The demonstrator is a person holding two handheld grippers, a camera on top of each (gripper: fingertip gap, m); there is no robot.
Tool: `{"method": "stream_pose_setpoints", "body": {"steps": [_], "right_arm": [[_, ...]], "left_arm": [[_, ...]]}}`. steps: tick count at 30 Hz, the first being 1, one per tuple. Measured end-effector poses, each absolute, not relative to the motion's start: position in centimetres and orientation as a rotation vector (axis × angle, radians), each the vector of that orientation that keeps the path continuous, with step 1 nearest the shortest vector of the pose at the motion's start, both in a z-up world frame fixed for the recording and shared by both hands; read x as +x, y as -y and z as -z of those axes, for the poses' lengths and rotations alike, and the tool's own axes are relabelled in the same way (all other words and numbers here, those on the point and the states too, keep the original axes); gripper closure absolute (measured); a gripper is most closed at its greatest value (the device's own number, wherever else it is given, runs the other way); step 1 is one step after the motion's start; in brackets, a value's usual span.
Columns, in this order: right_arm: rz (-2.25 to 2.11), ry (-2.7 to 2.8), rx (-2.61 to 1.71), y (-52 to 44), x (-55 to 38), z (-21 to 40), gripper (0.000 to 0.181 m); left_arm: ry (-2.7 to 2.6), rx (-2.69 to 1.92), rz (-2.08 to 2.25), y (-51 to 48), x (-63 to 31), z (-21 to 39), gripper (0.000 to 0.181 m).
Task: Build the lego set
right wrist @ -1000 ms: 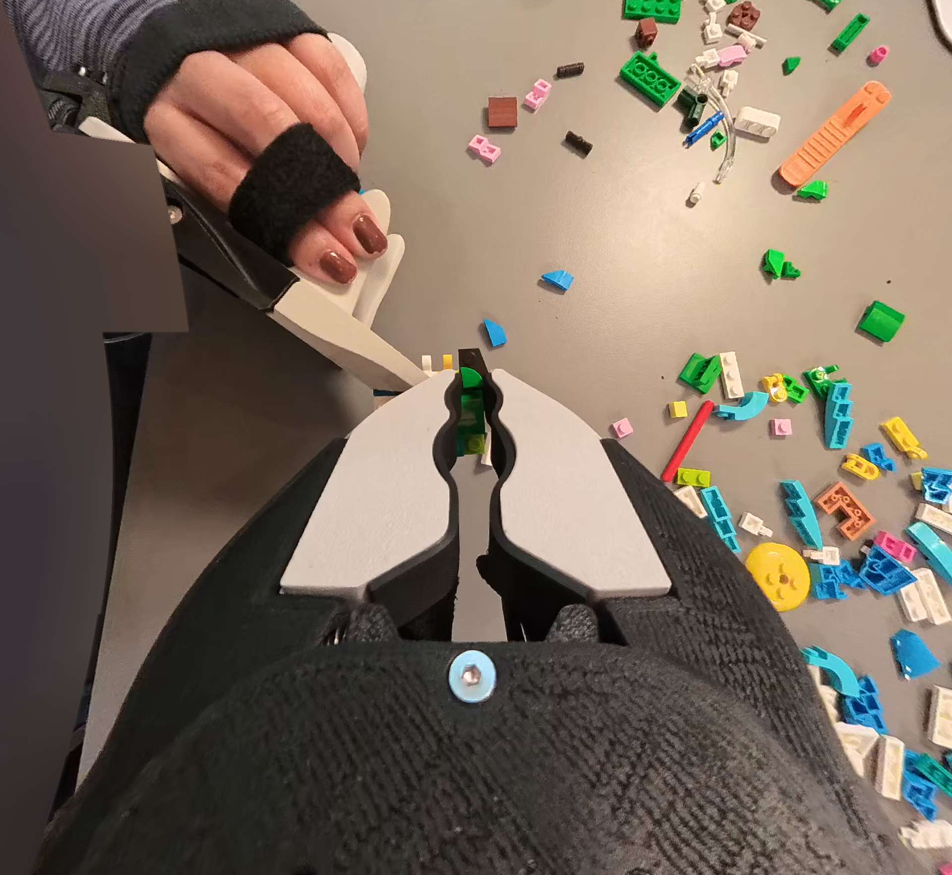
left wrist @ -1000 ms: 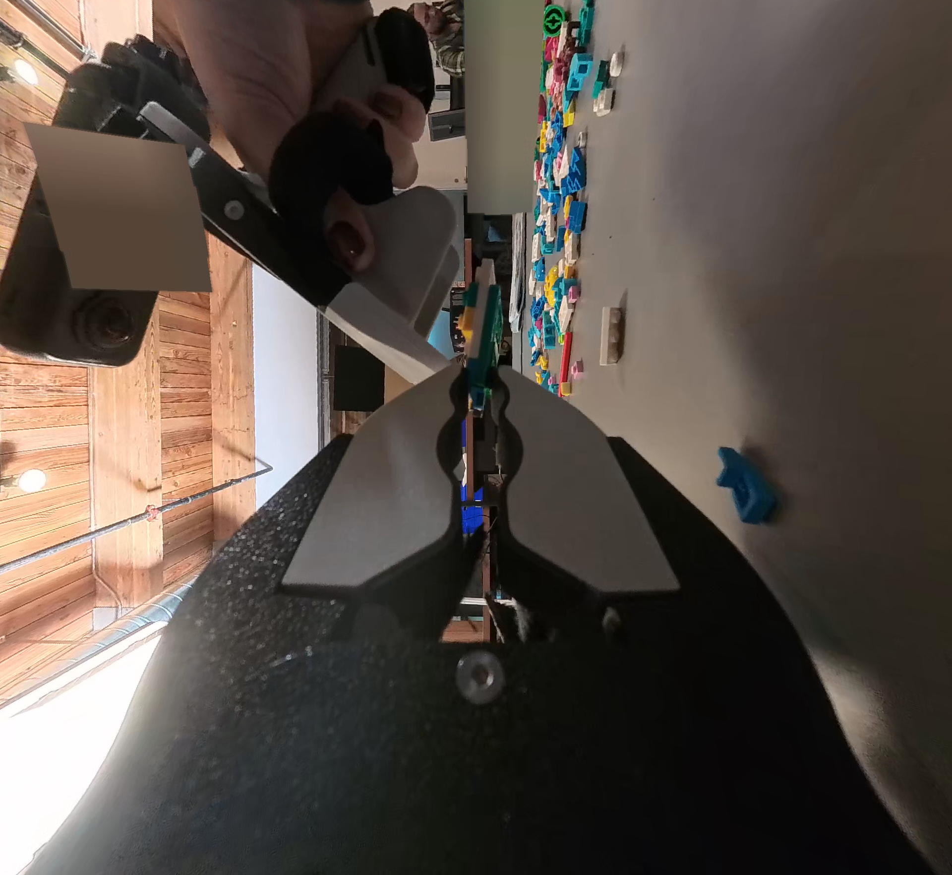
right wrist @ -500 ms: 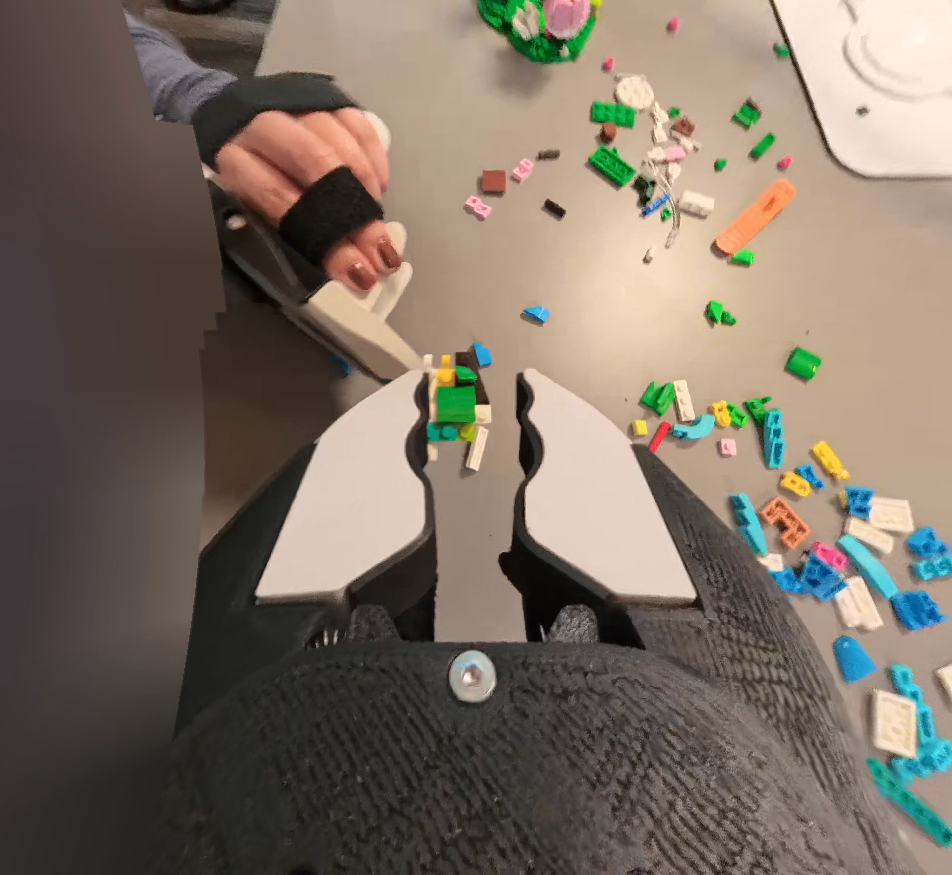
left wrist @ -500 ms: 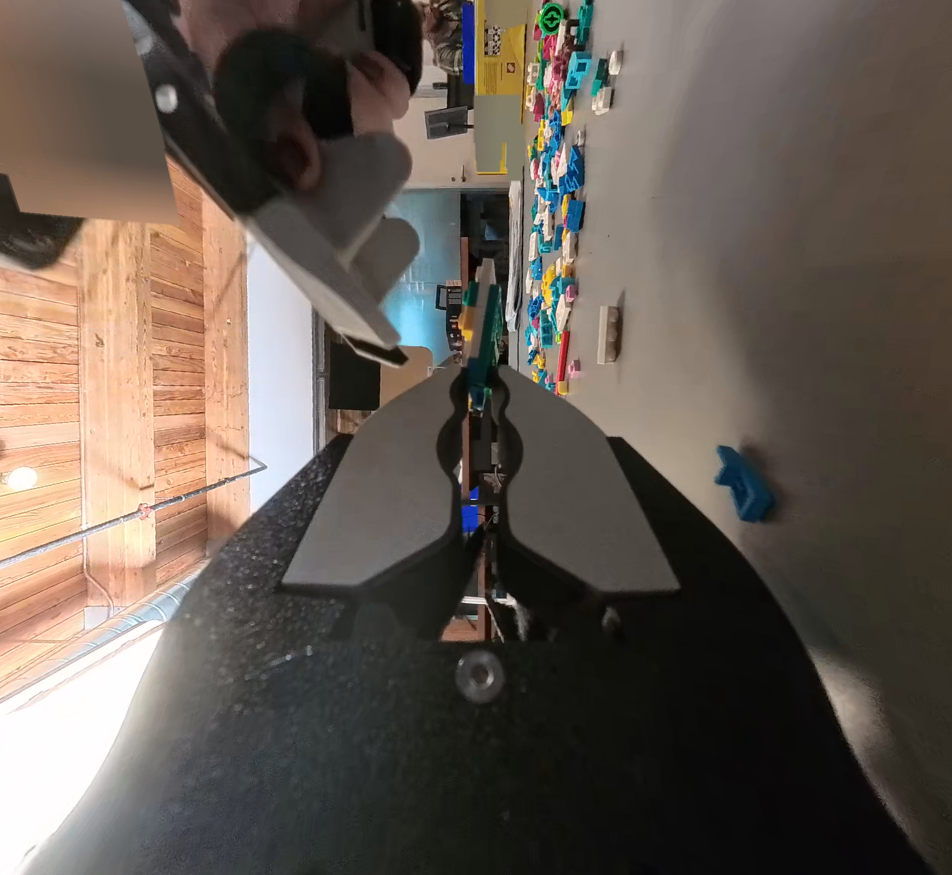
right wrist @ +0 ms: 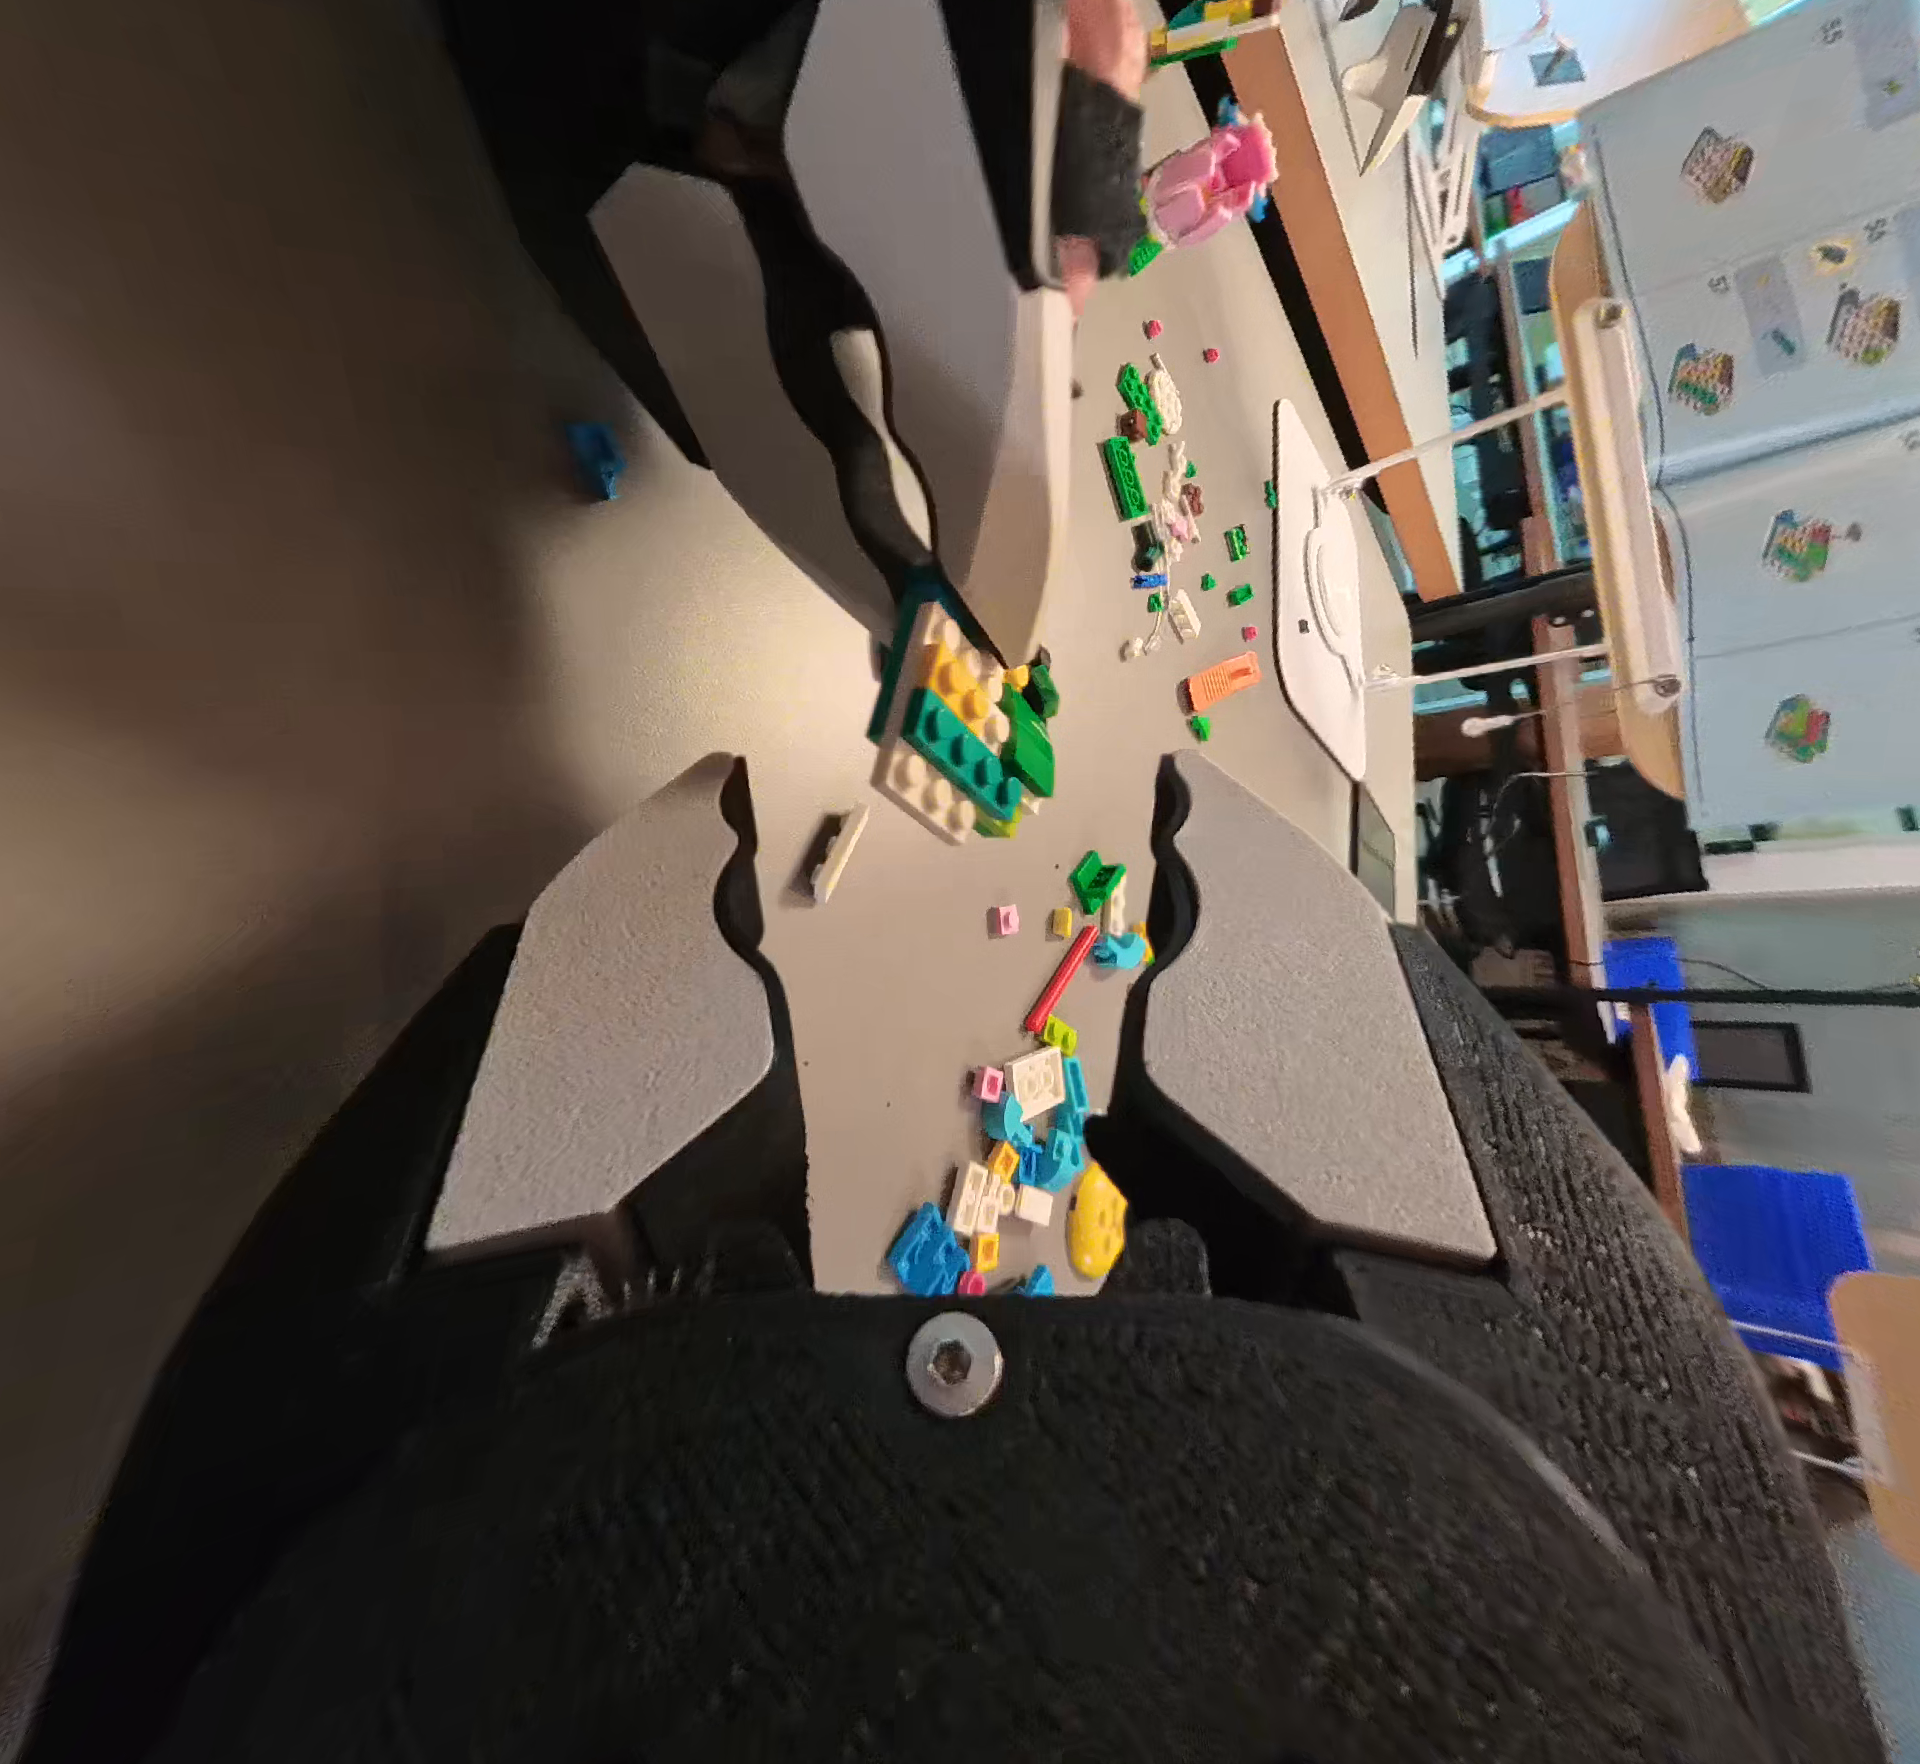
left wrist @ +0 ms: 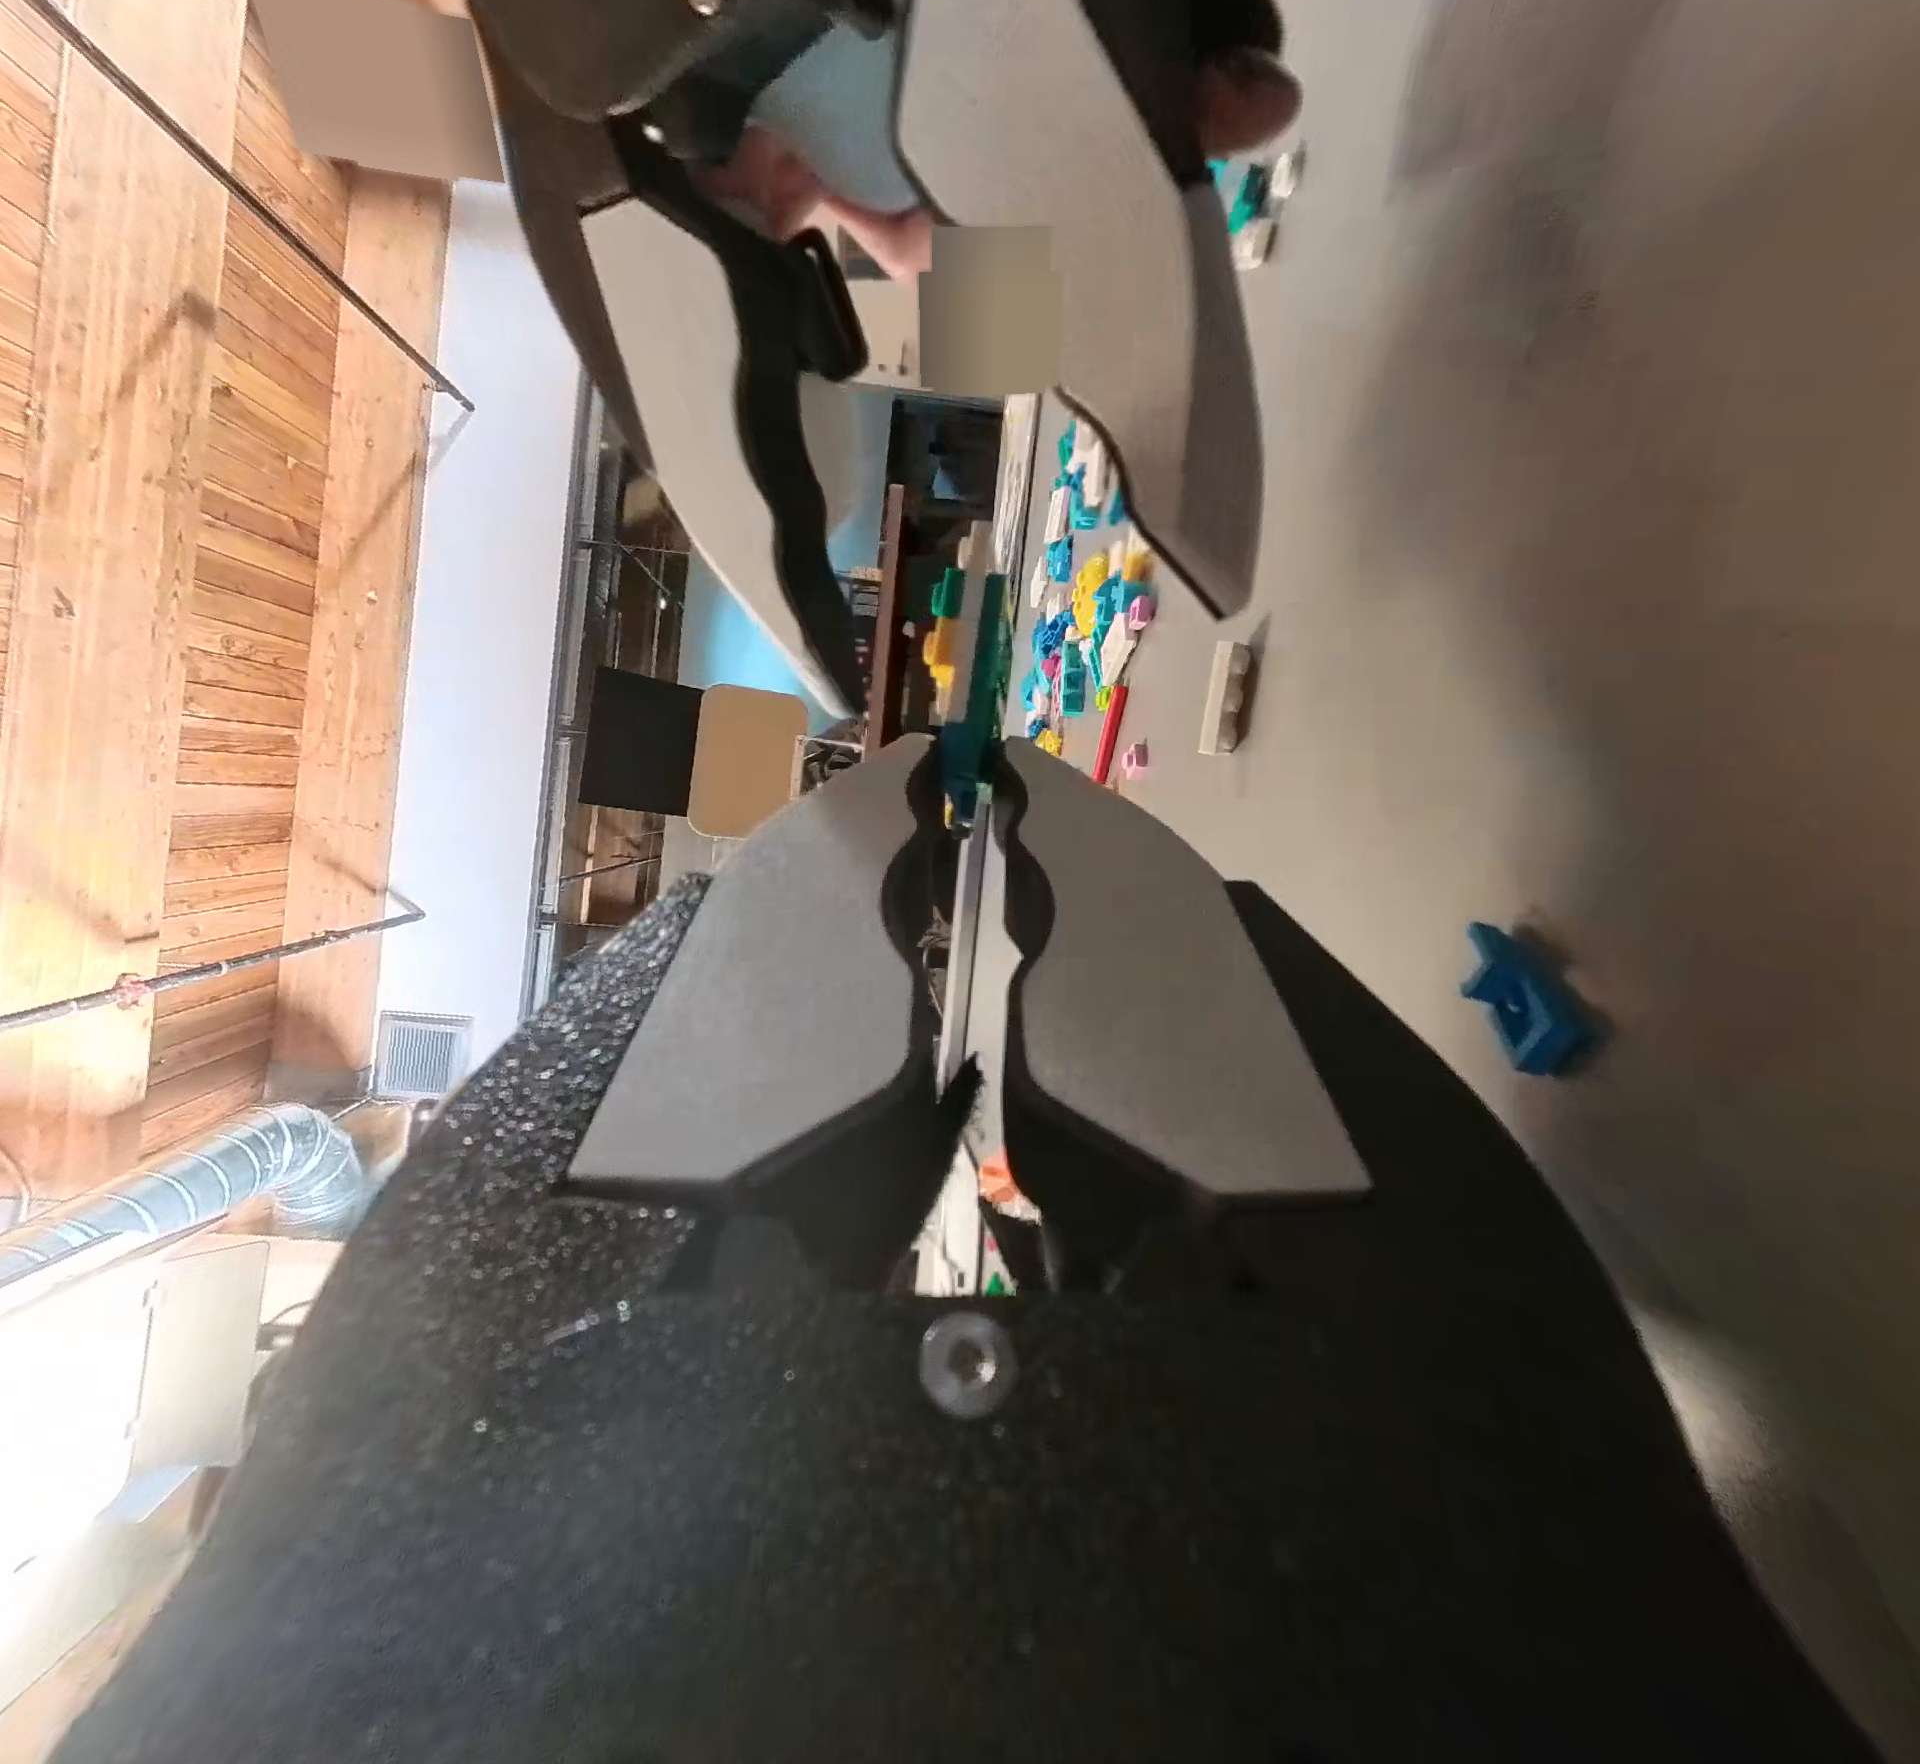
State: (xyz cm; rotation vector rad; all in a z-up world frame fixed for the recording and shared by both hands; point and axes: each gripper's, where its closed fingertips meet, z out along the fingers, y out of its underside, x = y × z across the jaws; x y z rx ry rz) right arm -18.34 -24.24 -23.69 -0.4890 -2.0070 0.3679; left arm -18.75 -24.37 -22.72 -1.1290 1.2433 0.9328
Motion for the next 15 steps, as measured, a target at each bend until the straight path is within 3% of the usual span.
{"method": "stream_pose_setpoints", "body": {"steps": [1, 7, 15], "right_arm": [[-0.360, 2.006, -0.480, 24.2, -18.5, 24.0, 0.108], [-0.376, 2.009, -0.428, 24.5, -19.2, 24.3, 0.110], [-0.337, 2.028, -0.356, 24.6, -19.7, 24.4, 0.127]], "left_arm": [[-1.239, -1.132, -0.929, 24.4, -18.8, 22.7, 0.174], [-1.243, -1.132, -0.921, 24.4, -18.7, 22.7, 0.174], [-1.250, -1.131, -0.912, 24.5, -18.7, 22.8, 0.174]]}}
